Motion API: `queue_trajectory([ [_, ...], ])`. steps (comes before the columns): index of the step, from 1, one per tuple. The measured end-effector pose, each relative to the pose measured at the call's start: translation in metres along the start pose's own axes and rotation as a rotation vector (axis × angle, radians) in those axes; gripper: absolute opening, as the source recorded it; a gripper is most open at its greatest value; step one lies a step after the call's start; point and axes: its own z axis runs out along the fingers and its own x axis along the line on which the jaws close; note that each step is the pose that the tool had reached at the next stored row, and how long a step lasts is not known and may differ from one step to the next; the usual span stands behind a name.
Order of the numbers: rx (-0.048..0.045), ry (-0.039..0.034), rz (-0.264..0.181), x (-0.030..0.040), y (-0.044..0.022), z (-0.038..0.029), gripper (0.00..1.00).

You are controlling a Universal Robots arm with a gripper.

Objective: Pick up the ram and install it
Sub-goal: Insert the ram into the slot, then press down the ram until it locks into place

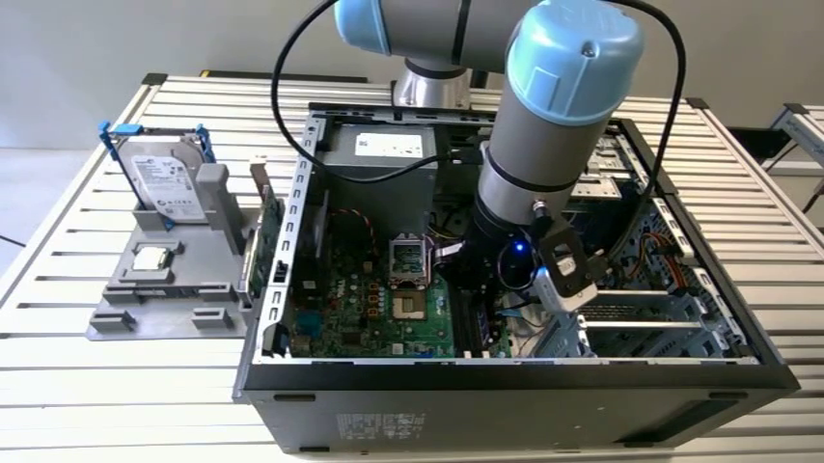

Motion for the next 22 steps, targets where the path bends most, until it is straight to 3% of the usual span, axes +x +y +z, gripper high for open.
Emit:
queue_trajectory([
  [5,0.0002,0.0,0.0,0.0,0.0,-0.0009,1.0],
  [13,0.0001,0.0,0.0,-0.0002,0.0004,-0.0166,1.0],
  [22,0.0001,0.0,0.0,-0.0002,0.0005,-0.0233,1.0],
])
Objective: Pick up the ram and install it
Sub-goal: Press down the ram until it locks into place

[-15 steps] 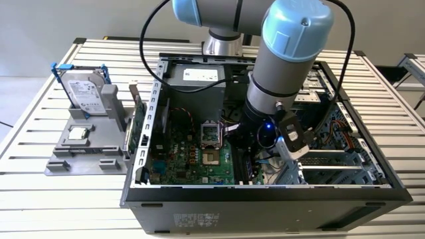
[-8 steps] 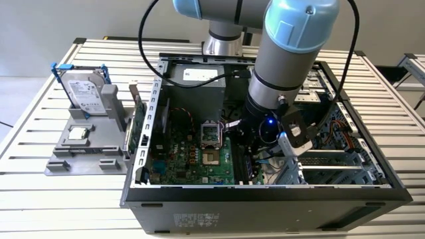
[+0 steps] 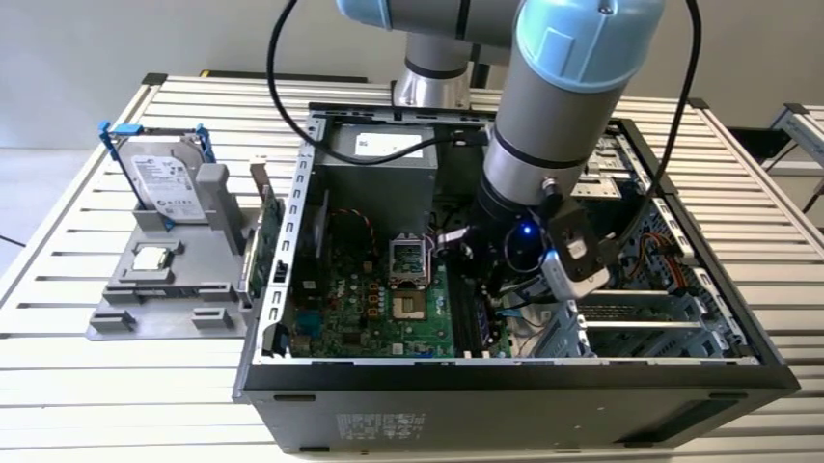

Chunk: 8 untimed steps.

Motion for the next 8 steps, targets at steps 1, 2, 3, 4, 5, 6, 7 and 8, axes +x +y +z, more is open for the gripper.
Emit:
queue_trajectory([
  [1,0.0,0.0,0.0,0.0,0.0,-0.0008,1.0],
  [2,-0.0001,0.0,0.0,0.0,0.0001,-0.0015,1.0],
  [3,-0.0002,0.0,0.0,0.0,0.0,-0.0018,1.0],
  [4,-0.0004,-0.0001,0.0,0.0,0.0001,-0.0017,1.0],
  [5,-0.0005,-0.0001,0.0,0.0,0.0001,-0.0018,1.0],
  [6,-0.0001,0.0,0.0,0.0,0.0,-0.002,1.0],
  [7,-0.0001,0.0,0.0,0.0,0.0,-0.0021,1.0],
  [8,-0.0001,0.0,0.0,0.0,0.0,-0.0022,0.0],
])
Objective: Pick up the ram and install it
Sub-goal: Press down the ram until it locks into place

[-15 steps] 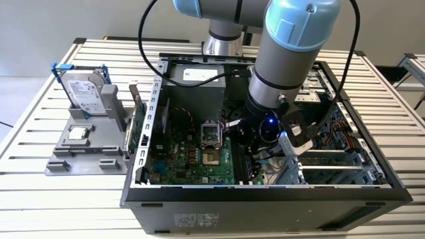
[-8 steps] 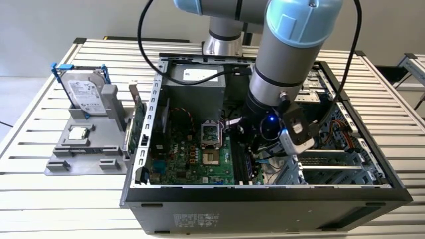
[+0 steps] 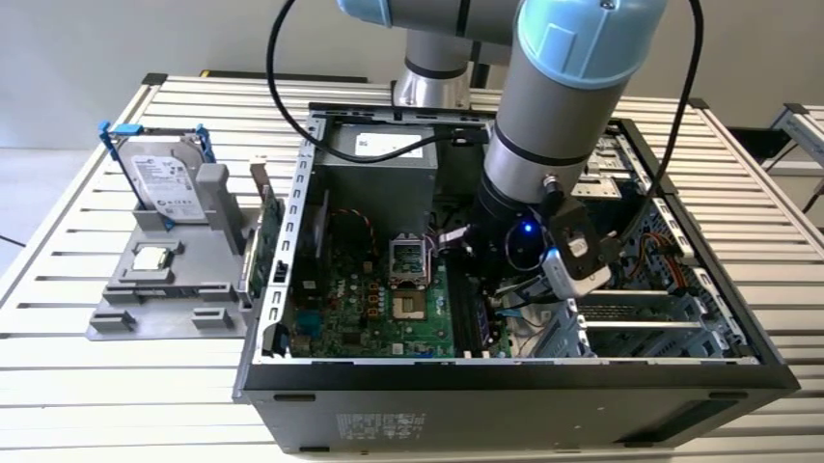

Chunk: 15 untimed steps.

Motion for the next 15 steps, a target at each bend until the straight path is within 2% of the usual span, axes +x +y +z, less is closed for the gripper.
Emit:
queue_trajectory([
  [15,0.0,0.0,0.0,0.0,0.0001,-0.0022,0.0],
])
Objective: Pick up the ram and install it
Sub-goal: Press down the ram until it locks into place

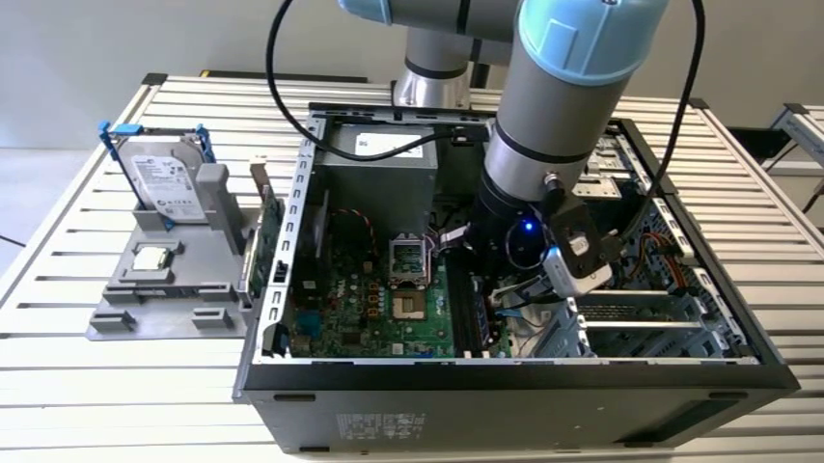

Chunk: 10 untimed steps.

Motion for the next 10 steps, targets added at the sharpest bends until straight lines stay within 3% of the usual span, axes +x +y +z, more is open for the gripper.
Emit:
queue_trajectory([
  [4,0.0001,0.0002,-0.01,0.0,0.0,-0.0001,0.0],
  [10,-0.0009,0.0024,-0.101,0.0003,0.0004,0.0002,0.0],
])
